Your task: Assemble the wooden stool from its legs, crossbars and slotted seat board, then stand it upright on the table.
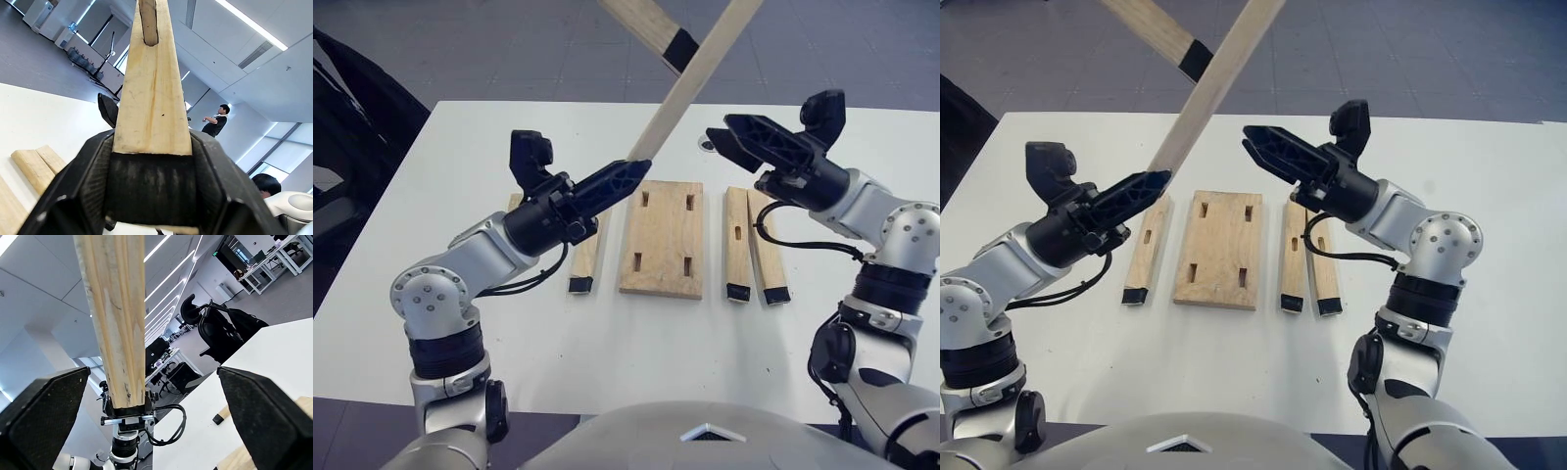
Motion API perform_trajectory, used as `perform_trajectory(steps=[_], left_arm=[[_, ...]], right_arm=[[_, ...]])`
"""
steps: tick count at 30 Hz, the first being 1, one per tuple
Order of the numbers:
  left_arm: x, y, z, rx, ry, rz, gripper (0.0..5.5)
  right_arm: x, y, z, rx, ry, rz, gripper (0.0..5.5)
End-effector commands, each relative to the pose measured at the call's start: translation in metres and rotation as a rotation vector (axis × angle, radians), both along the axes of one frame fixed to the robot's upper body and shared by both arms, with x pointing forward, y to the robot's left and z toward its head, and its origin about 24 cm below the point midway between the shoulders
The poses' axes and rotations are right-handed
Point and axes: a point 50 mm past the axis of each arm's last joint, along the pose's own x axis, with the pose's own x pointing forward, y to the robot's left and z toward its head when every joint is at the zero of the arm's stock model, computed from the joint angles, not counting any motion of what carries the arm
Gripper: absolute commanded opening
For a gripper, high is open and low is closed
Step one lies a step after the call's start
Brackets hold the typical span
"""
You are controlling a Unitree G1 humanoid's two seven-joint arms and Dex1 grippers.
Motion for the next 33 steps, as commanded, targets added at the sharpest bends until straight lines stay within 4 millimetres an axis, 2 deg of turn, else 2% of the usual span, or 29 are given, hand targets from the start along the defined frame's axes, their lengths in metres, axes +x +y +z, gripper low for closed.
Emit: perform_trajectory(steps=[1, 7, 10, 23, 31, 32, 33], left_arm=[[-0.001, -0.006, -0.003, 0.027, -0.002, -0.021, 2.04], [-0.007, -0.012, -0.007, 0.044, 0.002, -0.058, 2.04], [-0.009, -0.012, -0.007, 0.046, 0.002, -0.063, 2.04], [-0.01, -0.007, -0.008, 0.055, 0.013, -0.06, 2.04], [-0.006, -0.001, -0.004, 0.057, -0.016, -0.037, 2.04], [-0.006, -0.001, -0.004, 0.059, -0.028, -0.031, 2.41], [-0.006, -0.001, -0.004, 0.063, -0.035, -0.028, 2.5]], right_arm=[[-0.005, 0.018, 0.012, 0.019, -0.029, 0.09, 4.78], [-0.006, 0.031, 0.021, 0.05, -0.041, 0.135, 4.78], [-0.006, 0.03, 0.02, 0.041, -0.025, 0.145, 4.39], [-0.007, 0.025, 0.015, -0.009, -0.016, 0.15, 2.03], [-0.009, 0.018, 0.011, -0.079, -0.042, 0.145, 2.02], [-0.009, 0.018, 0.012, -0.075, -0.045, 0.142, 2.02], [-0.008, 0.018, 0.012, -0.072, -0.047, 0.141, 2.02]])
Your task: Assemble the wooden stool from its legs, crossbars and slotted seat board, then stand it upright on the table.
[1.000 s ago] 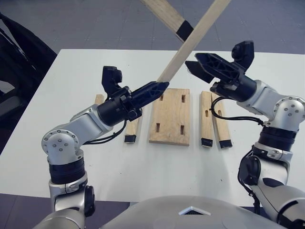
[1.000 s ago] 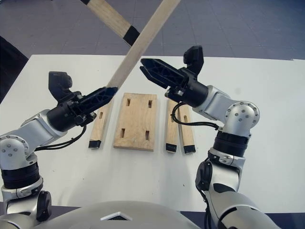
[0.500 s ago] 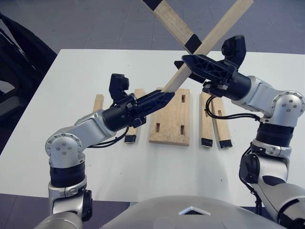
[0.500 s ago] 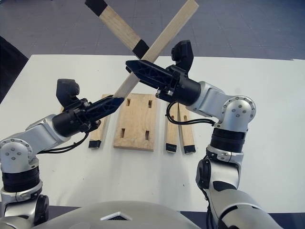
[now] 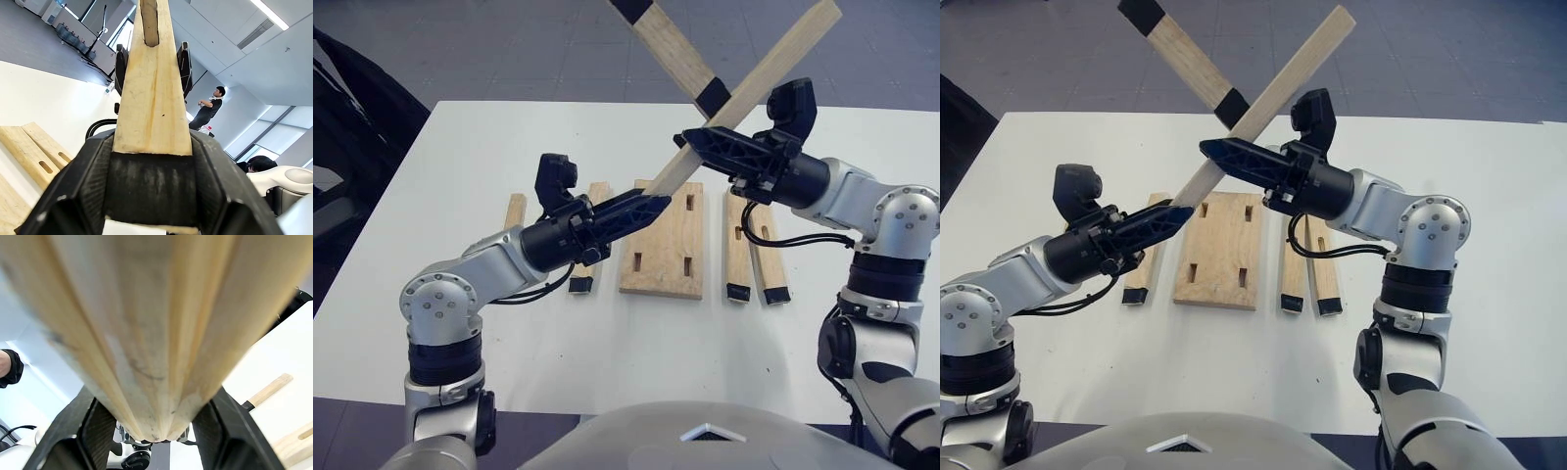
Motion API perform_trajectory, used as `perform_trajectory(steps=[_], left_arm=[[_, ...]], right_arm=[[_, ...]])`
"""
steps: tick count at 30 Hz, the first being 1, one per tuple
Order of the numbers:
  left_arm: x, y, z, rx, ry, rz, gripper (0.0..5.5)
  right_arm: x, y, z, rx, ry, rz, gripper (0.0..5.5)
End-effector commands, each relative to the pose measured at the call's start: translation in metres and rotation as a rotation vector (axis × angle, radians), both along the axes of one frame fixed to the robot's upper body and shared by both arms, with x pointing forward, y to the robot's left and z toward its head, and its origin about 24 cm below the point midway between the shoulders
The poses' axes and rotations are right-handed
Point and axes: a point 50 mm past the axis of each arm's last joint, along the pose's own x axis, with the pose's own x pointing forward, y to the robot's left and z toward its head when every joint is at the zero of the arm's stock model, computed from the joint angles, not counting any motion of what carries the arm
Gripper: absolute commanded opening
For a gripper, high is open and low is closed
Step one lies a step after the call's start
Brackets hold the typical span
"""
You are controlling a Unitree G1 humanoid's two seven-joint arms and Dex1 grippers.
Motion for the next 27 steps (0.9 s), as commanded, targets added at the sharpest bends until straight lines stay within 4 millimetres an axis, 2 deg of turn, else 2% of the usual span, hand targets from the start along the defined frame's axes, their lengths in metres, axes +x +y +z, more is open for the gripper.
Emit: perform_trajectory(steps=[1, 3, 5, 8, 11, 13, 16, 19, 24, 27], left_arm=[[0.003, 0.006, 0.004, 0.016, -0.055, 0.049, 2.67], [-0.001, 0.007, 0.001, 0.045, -0.066, 0.042, 2.98], [-0.004, 0.018, -0.003, 0.093, -0.076, 0.063, 3.35], [-0.001, 0.043, -0.009, 0.192, -0.092, 0.148, 3.77], [0.014, 0.058, -0.032, 0.515, -0.114, 0.281, 3.79], [0.02, 0.051, -0.048, 0.689, -0.152, 0.314, 3.79], [0.023, 0.021, -0.078, 0.982, -0.247, 0.323, 3.79], [0.022, 0.011, -0.089, 1.144, -0.34, 0.35, 3.79], [0.019, 0.009, -0.098, 1.294, -0.473, 0.238, 3.79], [0.017, 0.004, -0.098, 1.287, -0.518, 0.179, 3.79]], right_arm=[[0.001, -0.005, 0.001, -0.015, -0.015, -0.024, 2.02], [0.002, -0.004, 0.0, -0.014, -0.013, -0.032, 2.02], [0.006, -0.008, -0.003, -0.031, -0.005, -0.061, 2.02], [0.014, -0.019, -0.014, -0.102, 0.003, -0.137, 2.02], [0.024, -0.036, -0.03, -0.226, -0.022, -0.243, 2.02], [0.027, -0.039, -0.036, -0.273, -0.043, -0.258, 2.02], [0.024, -0.032, -0.04, -0.298, -0.074, -0.232, 2.02], [0.021, -0.027, -0.04, -0.301, -0.092, -0.207, 2.02], [0.02, -0.026, -0.04, -0.299, -0.103, -0.201, 2.02], [0.02, -0.026, -0.04, -0.303, -0.108, -0.204, 2.02]])
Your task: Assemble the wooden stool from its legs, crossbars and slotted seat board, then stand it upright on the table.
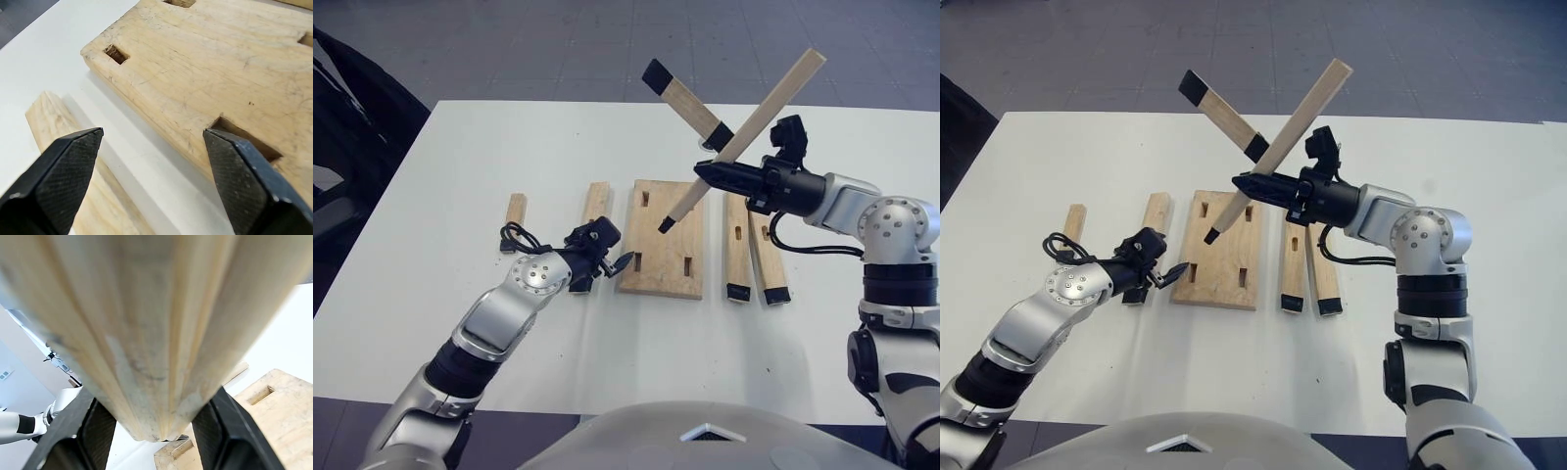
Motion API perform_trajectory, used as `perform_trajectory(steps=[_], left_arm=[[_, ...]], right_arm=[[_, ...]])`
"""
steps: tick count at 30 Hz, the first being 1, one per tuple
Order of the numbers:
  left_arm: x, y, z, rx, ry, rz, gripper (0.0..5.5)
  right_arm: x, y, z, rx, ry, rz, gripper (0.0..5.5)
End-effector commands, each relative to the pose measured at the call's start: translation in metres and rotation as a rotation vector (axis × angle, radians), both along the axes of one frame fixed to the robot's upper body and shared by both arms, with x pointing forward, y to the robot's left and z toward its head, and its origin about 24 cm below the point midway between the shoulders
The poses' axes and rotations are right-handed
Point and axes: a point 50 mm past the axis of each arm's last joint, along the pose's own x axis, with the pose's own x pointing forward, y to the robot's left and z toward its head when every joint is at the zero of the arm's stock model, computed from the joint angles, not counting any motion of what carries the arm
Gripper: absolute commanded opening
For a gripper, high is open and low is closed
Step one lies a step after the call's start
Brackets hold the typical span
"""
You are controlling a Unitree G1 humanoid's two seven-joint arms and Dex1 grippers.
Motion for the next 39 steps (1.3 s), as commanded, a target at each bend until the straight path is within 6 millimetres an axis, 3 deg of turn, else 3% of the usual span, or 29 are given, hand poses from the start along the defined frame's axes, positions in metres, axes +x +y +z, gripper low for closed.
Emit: perform_trajectory(steps=[1, 6, 13, 20, 28, 33, 39], left_arm=[[-0.003, -0.004, -0.004, 0.053, 0.014, -0.084, 3.79], [-0.009, -0.004, -0.005, 0.106, 0.042, -0.161, 3.79], [-0.018, 0.034, -0.02, 0.398, 0.116, -0.243, 3.79], [-0.009, 0.051, -0.013, 0.41, 0.08, -0.202, 3.79], [-0.006, 0.057, -0.02, 0.398, 0.091, -0.205, 3.79], [-0.004, 0.059, -0.021, 0.401, 0.083, -0.2, 3.79], [-0.003, 0.056, -0.022, 0.394, 0.075, -0.201, 3.79]], right_arm=[[0.0, 0.001, 0.004, -0.008, -0.031, 0.002, 2.02], [0.0, 0.001, 0.003, -0.018, -0.033, -0.001, 2.02], [0.009, -0.005, 0.003, -0.103, -0.115, -0.065, 2.02], [0.025, -0.003, -0.021, -0.326, -0.239, -0.12, 2.02], [0.043, 0.003, -0.034, -0.337, -0.24, -0.142, 2.02], [0.041, 0.013, -0.034, -0.32, -0.239, -0.09, 2.02], [0.035, 0.013, -0.058, -0.405, -0.208, -0.045, 2.02]])
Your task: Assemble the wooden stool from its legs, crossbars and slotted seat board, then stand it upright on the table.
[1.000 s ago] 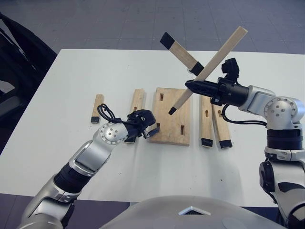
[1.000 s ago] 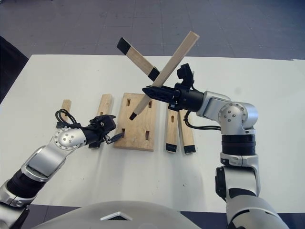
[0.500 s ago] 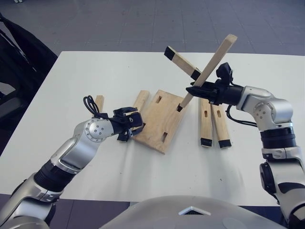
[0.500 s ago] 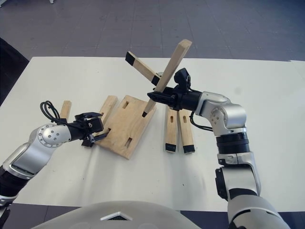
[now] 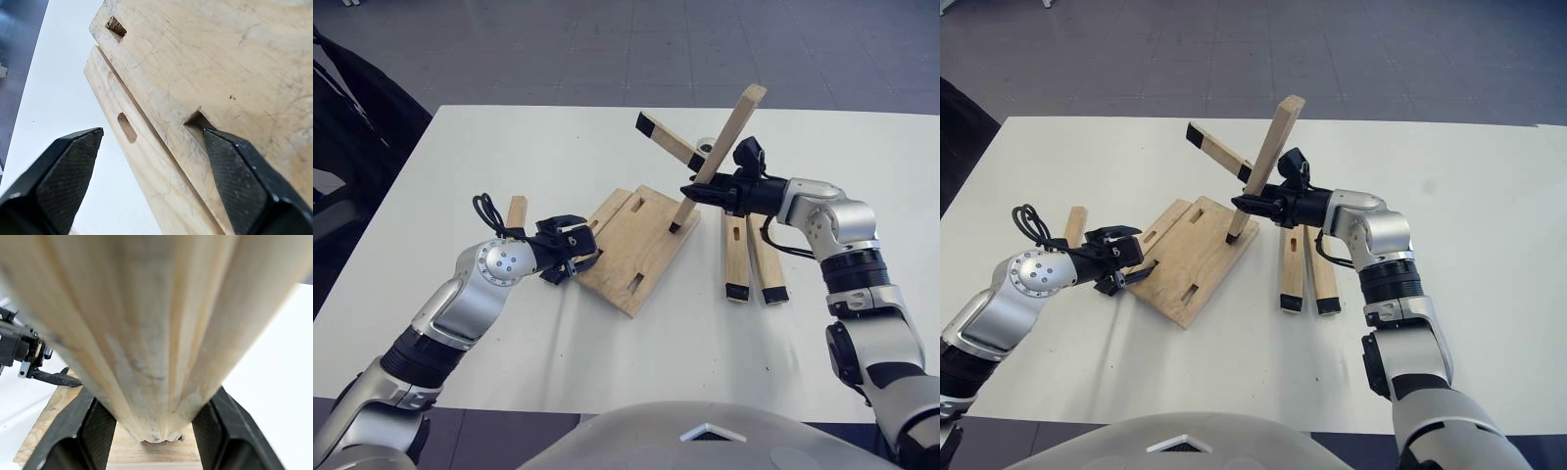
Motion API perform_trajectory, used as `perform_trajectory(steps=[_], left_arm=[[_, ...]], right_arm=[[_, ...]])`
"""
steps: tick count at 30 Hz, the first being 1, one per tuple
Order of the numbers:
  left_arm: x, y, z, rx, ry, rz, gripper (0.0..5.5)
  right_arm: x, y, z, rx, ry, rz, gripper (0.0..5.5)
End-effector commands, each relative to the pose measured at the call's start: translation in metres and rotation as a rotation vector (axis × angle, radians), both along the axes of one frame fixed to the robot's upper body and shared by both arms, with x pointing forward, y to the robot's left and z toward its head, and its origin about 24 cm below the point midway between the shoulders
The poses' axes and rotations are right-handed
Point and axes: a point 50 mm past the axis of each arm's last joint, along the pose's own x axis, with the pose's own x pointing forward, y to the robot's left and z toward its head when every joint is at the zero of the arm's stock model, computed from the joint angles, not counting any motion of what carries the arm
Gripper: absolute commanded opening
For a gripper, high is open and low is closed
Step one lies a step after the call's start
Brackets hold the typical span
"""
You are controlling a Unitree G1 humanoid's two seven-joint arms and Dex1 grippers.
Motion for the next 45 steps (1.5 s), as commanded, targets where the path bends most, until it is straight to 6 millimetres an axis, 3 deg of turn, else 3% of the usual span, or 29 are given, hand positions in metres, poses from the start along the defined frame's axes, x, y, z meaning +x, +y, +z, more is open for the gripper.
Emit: perform_trajectory(steps=[1, 7, 10, 15, 20, 23, 28, 32, 40, 45], left_arm=[[-0.01, 0.009, -0.025, 0.057, 0.113, 0.047, 3.79], [-0.011, 0.009, -0.026, 0.053, 0.114, 0.048, 3.79], [-0.012, 0.007, -0.026, 0.049, 0.113, 0.045, 3.79], [-0.012, 0.004, -0.028, 0.035, 0.111, 0.049, 3.79], [-0.014, -0.001, -0.028, 0.02, 0.112, 0.048, 3.79], [-0.015, -0.002, -0.029, 0.016, 0.114, 0.049, 3.79], [-0.015, -0.003, -0.029, 0.009, 0.113, 0.041, 3.79], [-0.014, -0.005, -0.028, 0.007, 0.11, 0.034, 3.79], [-0.015, -0.004, -0.029, 0.007, 0.113, 0.032, 3.79], [-0.015, -0.005, -0.03, 0.005, 0.113, 0.032, 3.79]], right_arm=[[-0.001, -0.003, -0.013, -0.068, 0.015, 0.006, 2.02], [0.012, -0.017, -0.033, -0.181, 0.014, -0.089, 2.02], [0.015, -0.017, -0.031, -0.211, -0.018, -0.075, 2.02], [-0.01, 0.01, -0.045, -0.243, -0.078, 0.069, 2.02], [-0.033, 0.015, -0.067, -0.263, -0.053, 0.104, 2.02], [-0.026, 0.011, -0.057, -0.254, -0.078, 0.068, 2.02], [0.003, 0.004, -0.026, -0.208, -0.05, -0.019, 2.02], [0.016, -0.001, -0.032, -0.241, 0.054, -0.043, 2.02], [0.017, -0.009, -0.044, -0.222, 0.143, -0.048, 2.02], [0.021, -0.007, -0.029, -0.154, 0.109, -0.017, 2.02]])
